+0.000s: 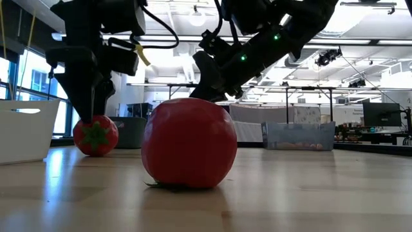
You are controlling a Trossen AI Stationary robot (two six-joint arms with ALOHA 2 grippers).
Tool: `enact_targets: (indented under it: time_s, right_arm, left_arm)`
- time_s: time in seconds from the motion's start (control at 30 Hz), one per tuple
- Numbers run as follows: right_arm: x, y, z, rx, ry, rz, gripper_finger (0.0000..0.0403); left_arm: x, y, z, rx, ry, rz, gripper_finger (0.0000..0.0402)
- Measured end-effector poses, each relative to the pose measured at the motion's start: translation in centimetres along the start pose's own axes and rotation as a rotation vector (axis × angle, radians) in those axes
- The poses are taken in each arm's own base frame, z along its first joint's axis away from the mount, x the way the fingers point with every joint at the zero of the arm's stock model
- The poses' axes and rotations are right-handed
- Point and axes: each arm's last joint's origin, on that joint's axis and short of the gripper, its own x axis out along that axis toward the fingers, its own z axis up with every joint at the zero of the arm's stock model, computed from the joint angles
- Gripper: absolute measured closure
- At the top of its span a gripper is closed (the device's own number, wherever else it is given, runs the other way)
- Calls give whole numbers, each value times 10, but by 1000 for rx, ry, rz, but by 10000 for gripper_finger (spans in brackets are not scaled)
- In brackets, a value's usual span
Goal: Sort produce into baskets
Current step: Put the red tomato into the green bin
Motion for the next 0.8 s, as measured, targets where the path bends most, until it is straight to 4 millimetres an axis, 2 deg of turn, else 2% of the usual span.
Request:
enact_targets:
  time_s: [0.57, 0.8]
  right_arm:
    - [1, -4, 0, -46, 1, -8, 402]
    - [4, -9, 1, -39, 4, -9, 402]
  left_arm:
    - [13, 10, -7, -43, 3, 36, 83]
    - [14, 12, -3, -30, -32, 35, 108]
